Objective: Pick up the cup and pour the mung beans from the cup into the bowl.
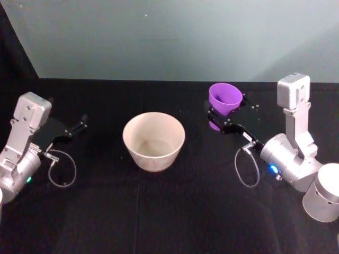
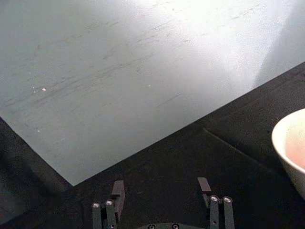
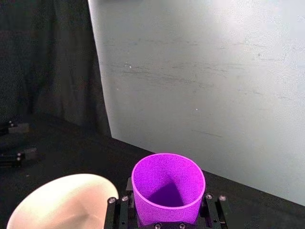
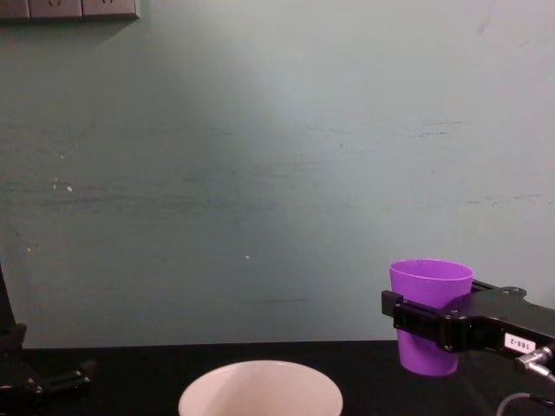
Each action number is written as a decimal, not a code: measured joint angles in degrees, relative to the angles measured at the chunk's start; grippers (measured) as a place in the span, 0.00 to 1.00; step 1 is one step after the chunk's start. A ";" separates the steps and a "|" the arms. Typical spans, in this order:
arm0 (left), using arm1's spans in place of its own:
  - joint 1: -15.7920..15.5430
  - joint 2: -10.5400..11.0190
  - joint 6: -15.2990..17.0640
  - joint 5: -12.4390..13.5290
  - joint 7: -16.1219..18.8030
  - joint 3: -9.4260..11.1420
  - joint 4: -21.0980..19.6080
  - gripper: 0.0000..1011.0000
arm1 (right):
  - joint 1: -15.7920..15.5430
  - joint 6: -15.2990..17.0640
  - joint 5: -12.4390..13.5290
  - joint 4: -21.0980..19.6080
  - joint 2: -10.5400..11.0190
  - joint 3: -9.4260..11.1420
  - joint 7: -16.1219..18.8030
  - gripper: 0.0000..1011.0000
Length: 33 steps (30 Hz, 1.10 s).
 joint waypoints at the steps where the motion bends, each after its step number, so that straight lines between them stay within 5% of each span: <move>1: 0.00 0.00 0.00 0.00 0.00 0.00 0.00 0.99 | 0.00 0.00 0.00 0.00 0.00 0.00 0.00 0.72; 7: 0.00 0.00 0.00 0.00 0.00 0.00 0.00 0.99 | 0.00 -0.02 -0.19 -0.01 -0.01 0.00 0.00 0.72; 13: 0.00 0.00 0.00 0.00 0.00 0.00 0.00 0.99 | 0.34 -2.12 -4.11 -0.75 0.35 -0.88 0.05 0.72; 21: 0.00 0.00 0.00 0.00 0.00 0.00 0.00 0.99 | 2.48 -3.17 -16.59 -2.53 2.45 -4.90 -1.13 0.72; 33: 0.00 0.00 0.00 0.00 0.00 0.00 0.00 0.99 | 7.35 0.74 -29.87 -3.80 4.04 -10.58 0.67 0.72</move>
